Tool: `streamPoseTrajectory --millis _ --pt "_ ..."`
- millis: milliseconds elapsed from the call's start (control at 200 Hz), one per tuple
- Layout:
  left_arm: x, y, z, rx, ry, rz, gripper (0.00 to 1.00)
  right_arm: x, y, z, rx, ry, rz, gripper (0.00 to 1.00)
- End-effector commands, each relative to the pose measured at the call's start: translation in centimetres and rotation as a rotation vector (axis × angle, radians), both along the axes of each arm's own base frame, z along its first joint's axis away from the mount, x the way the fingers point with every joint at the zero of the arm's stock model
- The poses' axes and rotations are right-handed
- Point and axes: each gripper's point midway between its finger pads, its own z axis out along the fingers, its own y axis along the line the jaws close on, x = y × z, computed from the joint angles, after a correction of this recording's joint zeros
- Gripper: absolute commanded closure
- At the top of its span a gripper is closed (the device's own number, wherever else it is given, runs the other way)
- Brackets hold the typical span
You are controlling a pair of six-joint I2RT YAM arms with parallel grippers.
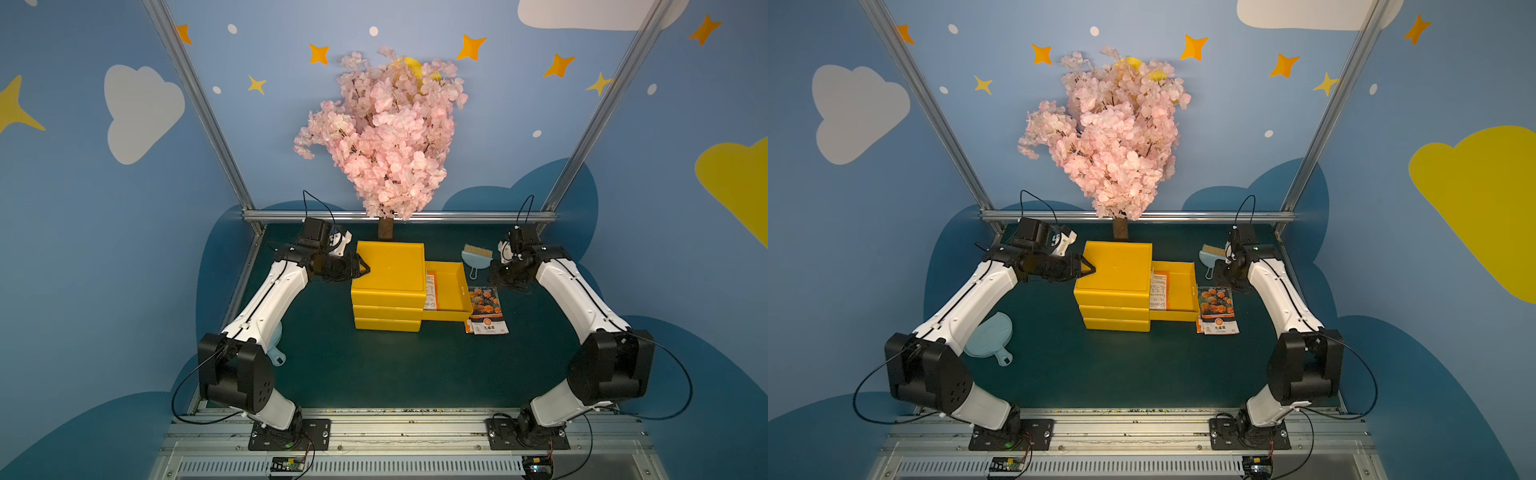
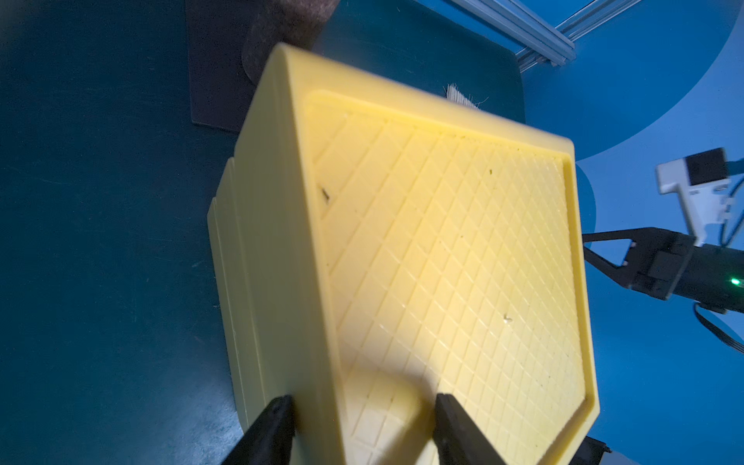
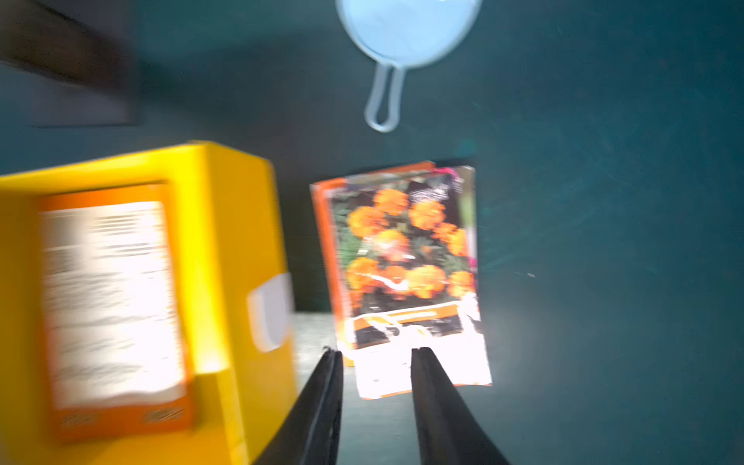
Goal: Take the seed bags out of the drawer
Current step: Place the seed packet at the center of the board, then pick up the seed packet from the drawer.
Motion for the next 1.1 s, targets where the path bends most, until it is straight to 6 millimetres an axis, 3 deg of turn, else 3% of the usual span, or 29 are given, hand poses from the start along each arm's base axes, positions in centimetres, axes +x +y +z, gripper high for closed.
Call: streamPoseTrajectory --millis 0,185,441,716,906,1096 --pt "-1.5 -0.1 -3.0 0.043 0.093 -0.028 0.43 -0.3 3.3 2.9 0.150 -0.078 0.036 0.65" --pt "-1.6 -0.1 -3.2 0.046 0.097 -0.021 0.43 -0.7 8.6 4.4 0.299 -0.096 0.130 0.65" --pt "-2.0 0.1 -3.1 0.045 0.097 -0.012 0.43 -0.2 13.6 1.1 0.309 -0.016 0.196 0.62" --pt "-2.3 0.3 -2.9 0.050 0.097 -0.009 0.43 0.8 15.8 -2.7 0.278 0.056 0.217 0.57" --pt "-2.4 0.3 -3.0 0.051 0.096 -0.008 0.43 1.2 16.0 -5.3 0.254 0.107 0.203 0.57" --pt "-2.5 0.4 -3.0 0.055 0.096 -0.009 0.43 1.4 16.1 -6.6 0.247 0.128 0.198 0.57"
